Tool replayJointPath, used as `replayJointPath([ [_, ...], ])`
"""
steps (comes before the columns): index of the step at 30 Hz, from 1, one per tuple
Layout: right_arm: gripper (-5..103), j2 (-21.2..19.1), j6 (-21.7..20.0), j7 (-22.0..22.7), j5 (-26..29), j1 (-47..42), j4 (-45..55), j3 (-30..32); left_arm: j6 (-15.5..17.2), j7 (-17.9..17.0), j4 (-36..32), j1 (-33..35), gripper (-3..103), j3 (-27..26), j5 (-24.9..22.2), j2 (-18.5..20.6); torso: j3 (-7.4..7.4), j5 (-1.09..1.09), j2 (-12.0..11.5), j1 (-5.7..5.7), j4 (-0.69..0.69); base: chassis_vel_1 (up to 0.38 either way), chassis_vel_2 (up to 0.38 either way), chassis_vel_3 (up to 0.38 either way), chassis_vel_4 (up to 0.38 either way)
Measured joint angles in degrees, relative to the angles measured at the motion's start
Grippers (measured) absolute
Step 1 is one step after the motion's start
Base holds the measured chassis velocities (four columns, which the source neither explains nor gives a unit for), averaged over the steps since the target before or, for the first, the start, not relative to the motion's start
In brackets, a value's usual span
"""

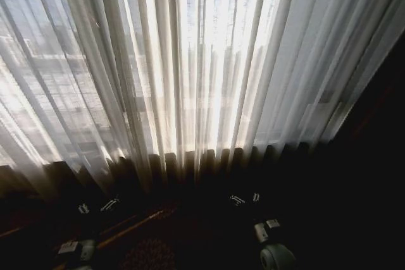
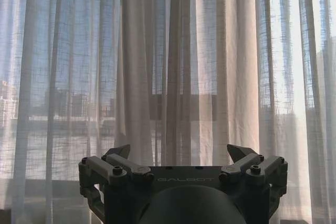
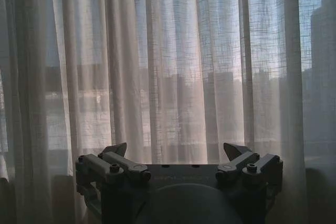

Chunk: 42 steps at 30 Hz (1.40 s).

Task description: Open the curtains by pulling them apart, changing their state from closed to fully open.

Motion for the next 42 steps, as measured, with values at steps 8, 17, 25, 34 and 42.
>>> replayJointPath([
  [8, 100, 0.2, -0.1, -0.8, -0.2, 0.8, -0.9, -0.6, 0.0, 0.0, 0.0, 0.0, 100, 0.0, 0.0, 0.0, 0.0, -0.01, 0.0, 0.0, 0.01, -0.026, 0.097, 0.015, -0.103],
  [17, 100, 0.3, -0.2, -0.9, -0.1, 1.4, -2.0, -0.6, 0.0, 0.0, 0.0, 0.0, 100, 0.0, 0.0, 0.0, 0.0, -0.01, 0.0, -0.01, -0.01, -0.135, 0.282, 0.117, -0.269],
  [25, 100, 0.3, -0.1, -1.1, 0.3, 1.7, -2.3, -0.6, 0.0, 0.0, 0.0, 0.0, 100, 0.0, 0.0, 0.0, 0.02, 0.01, 0.0, 0.05, 0.0, -0.285, 0.355, 0.306, -0.357],
  [34, 100, 0.5, 0.0, -1.9, 0.2, 1.8, -2.5, -1.0, 0.0, 0.0, 0.0, 0.0, 100, 0.0, 0.0, 0.0, 0.0, 0.02, 0.0, 0.01, 0.01, -0.342, 0.338, 0.369, -0.334],
  [42, 100, 0.6, 1.6, -4.0, 0.7, 1.7, -2.8, -2.3, 0.0, 0.0, 0.0, 0.0, 100, 0.0, 0.0, 0.0, 0.0, 0.0, 0.0, 0.0, -0.01, -0.35, 0.343, 0.33, -0.356],
])
